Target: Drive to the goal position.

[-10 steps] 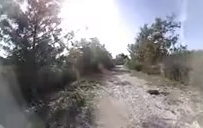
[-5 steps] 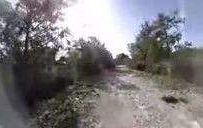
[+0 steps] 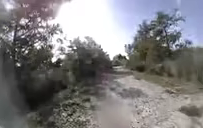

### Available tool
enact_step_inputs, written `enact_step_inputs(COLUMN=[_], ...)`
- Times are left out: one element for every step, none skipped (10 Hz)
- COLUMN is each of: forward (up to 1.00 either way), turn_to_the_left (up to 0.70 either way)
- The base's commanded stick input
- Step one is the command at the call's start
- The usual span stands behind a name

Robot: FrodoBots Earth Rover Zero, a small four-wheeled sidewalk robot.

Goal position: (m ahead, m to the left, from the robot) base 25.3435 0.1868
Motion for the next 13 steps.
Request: enact_step_inputs(forward=[0.84,0.84,0.84,0.84,0.84,0.84,0.84,0.84,0.84,0.84,0.84,0.84,0.84], turn_to_the_left=[-0.03,-0.3,-0.33,-0.33,-0.33,-0.33,-0.33,-0.33,-0.33,-0.33,-0.33,-0.33,-0.1])
